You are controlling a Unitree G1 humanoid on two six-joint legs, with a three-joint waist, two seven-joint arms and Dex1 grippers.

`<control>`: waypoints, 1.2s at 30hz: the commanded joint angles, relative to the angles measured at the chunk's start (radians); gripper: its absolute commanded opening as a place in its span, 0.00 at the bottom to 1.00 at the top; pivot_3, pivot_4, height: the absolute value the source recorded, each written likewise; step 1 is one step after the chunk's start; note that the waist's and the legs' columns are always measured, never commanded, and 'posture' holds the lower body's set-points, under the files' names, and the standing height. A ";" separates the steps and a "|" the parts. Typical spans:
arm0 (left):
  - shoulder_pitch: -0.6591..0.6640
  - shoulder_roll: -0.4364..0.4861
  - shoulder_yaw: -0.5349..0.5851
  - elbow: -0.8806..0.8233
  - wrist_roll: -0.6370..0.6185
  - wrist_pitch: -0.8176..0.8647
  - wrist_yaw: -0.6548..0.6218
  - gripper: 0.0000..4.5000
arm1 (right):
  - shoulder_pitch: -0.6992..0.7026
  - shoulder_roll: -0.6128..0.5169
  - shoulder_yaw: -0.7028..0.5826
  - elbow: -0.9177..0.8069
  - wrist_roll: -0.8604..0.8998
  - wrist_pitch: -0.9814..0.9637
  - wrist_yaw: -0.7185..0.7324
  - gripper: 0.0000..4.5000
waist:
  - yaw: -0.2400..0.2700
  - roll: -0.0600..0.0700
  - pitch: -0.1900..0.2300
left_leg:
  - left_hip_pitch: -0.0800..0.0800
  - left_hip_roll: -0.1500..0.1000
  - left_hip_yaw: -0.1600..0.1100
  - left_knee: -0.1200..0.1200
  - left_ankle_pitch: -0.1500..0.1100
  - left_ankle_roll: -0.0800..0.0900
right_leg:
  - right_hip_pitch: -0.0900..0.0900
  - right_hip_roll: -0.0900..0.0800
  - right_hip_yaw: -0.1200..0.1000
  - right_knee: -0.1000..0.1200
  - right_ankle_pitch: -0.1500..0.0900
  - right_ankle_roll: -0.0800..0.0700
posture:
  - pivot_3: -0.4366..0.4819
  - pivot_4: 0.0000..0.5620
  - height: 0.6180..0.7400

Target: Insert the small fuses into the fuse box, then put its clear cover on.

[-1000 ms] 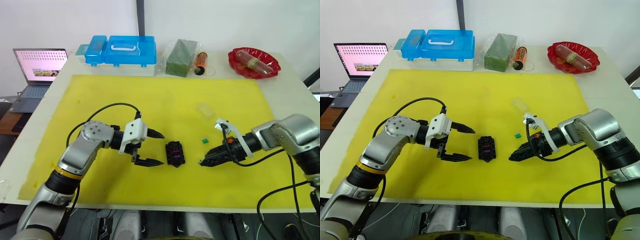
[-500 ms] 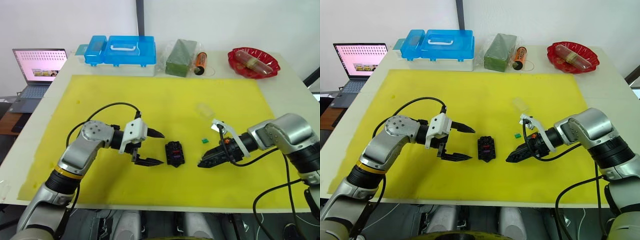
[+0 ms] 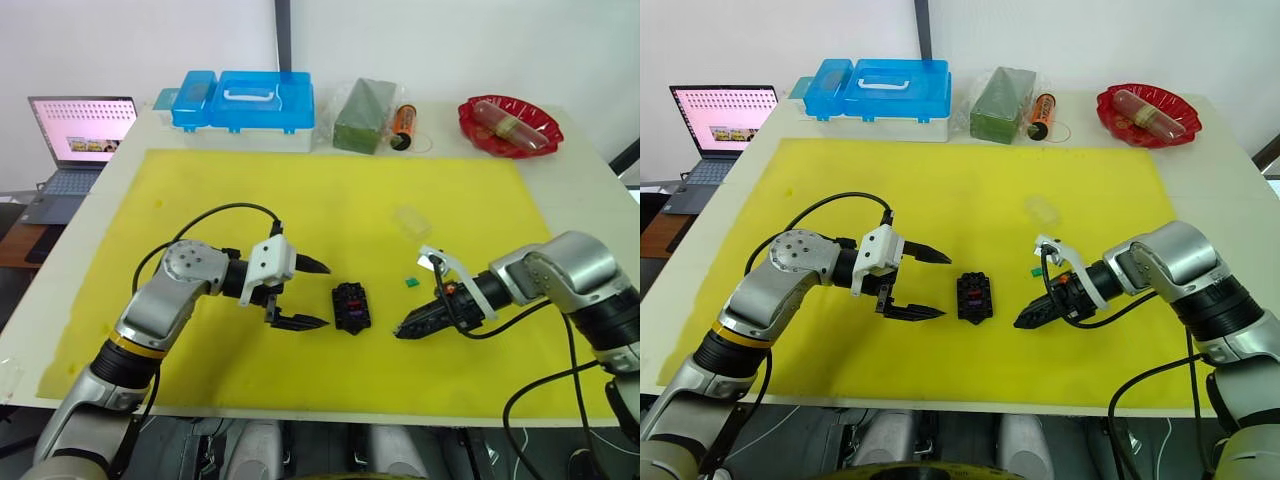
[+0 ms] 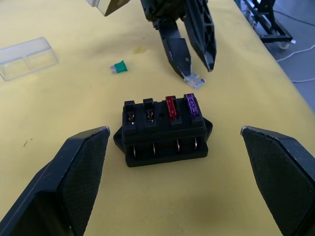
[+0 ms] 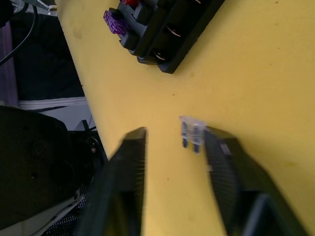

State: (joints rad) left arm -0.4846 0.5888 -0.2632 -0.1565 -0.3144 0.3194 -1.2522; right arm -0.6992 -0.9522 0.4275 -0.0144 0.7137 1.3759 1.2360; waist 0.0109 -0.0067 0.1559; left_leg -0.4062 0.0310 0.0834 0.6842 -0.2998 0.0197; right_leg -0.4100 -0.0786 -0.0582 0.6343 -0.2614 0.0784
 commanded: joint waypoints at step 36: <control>0.002 -0.016 0.010 -0.018 0.005 -0.037 0.047 1.00 | 0.127 0.024 -0.264 -0.109 0.050 0.096 -0.091 0.01 | 0.003 0.000 0.000 | 0.000 0.000 0.000 0.000 0.000 0.000 | 0.000 0.000 0.000 0.000 0.000 0.000 | 0.48 0.27 1.00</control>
State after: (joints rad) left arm -0.4819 0.5747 -0.2633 -0.1572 -0.3058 0.2958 -1.2139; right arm -0.5834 -0.9272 0.2721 -0.0720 0.7157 1.4286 1.1777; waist 0.0143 -0.0067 0.1559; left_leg -0.4066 0.0307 0.0830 0.6842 -0.2998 0.0196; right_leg -0.4096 -0.0791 -0.0588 0.6342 -0.2614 0.0784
